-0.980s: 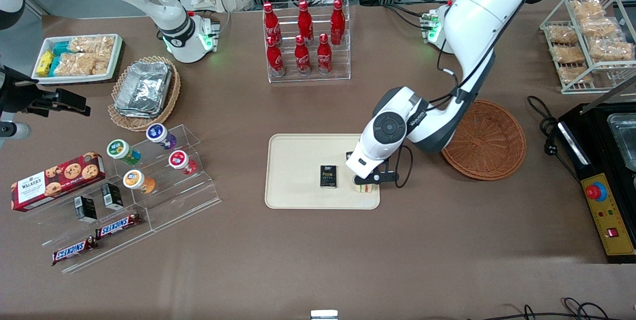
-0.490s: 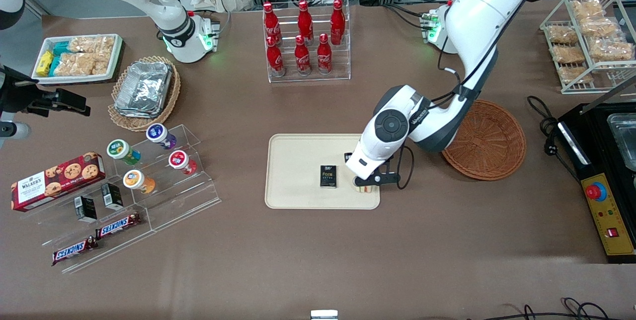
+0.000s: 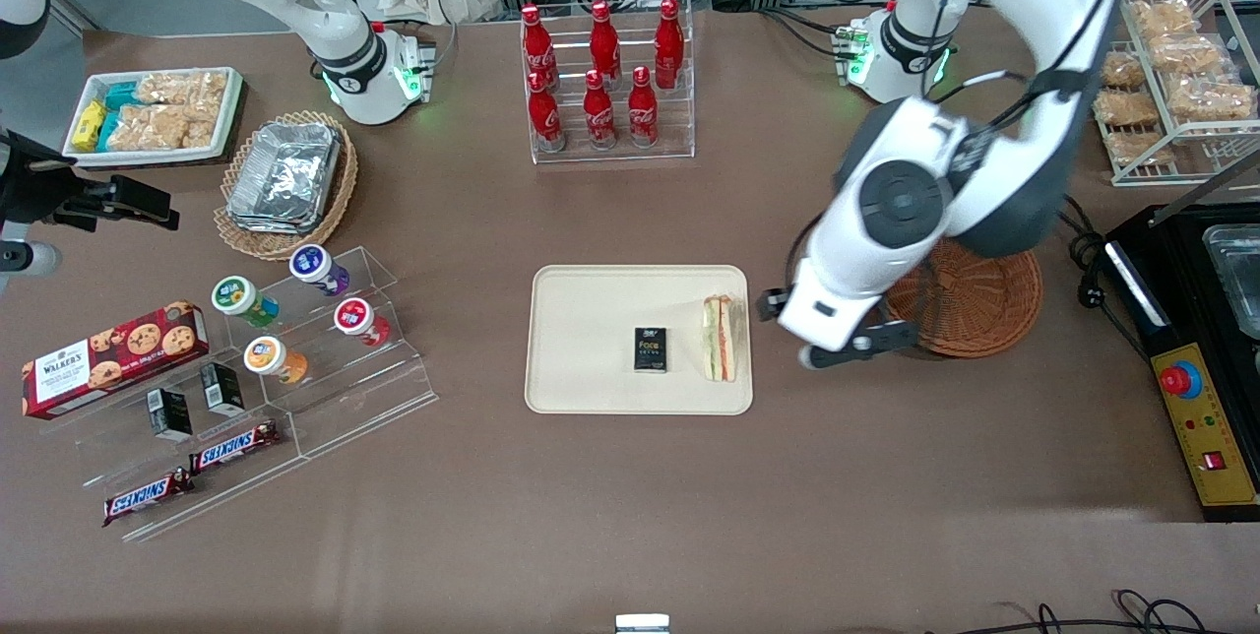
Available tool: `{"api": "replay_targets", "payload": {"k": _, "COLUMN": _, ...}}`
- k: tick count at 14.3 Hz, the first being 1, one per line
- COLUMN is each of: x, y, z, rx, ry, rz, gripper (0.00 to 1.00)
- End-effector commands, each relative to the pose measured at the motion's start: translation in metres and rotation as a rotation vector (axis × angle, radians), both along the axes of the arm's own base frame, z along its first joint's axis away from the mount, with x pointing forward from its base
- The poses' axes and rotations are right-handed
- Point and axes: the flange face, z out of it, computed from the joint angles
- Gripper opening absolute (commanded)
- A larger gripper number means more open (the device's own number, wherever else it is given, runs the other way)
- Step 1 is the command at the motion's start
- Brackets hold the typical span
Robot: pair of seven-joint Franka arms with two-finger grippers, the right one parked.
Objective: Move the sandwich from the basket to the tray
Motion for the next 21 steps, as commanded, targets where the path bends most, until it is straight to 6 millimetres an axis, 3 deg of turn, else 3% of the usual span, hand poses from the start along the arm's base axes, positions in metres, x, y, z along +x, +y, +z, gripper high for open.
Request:
{"api": "replay_targets", "payload": {"k": 1, "x": 0.016, "y": 0.056, "z": 0.025, "rx": -0.010, "ry": 0.017, "rz": 0.008, "gripper": 1.00}}
{"api": "replay_targets", "payload": {"k": 4, "x": 0.025, "y": 0.138, "z": 0.040, "rx": 0.003, "ry": 0.043, "rz": -0.021, "gripper": 1.00}}
{"api": "replay_targets", "payload": {"k": 8, "x": 0.035, "y": 0.239, "z": 0.031, "rx": -0.016, "ry": 0.074, "rz": -0.091, "gripper": 1.00}}
{"api": "replay_targets", "payload": {"k": 12, "x": 0.039, "y": 0.298, "z": 0.025, "rx": -0.010, "ry": 0.049, "rz": -0.148, "gripper": 1.00}}
{"api": "replay_targets", "payload": {"k": 16, "x": 0.039, "y": 0.304, "z": 0.010, "rx": 0.005, "ry": -0.002, "rz": -0.147, "gripper": 1.00}}
{"api": "replay_targets", "payload": {"k": 19, "x": 0.028, "y": 0.299, "z": 0.034, "rx": 0.040, "ry": -0.026, "rz": -0.151, "gripper": 1.00}}
{"api": "replay_targets", "payload": {"k": 21, "x": 0.000, "y": 0.285, "z": 0.045, "rx": 0.070, "ry": -0.045, "rz": -0.150, "gripper": 1.00}}
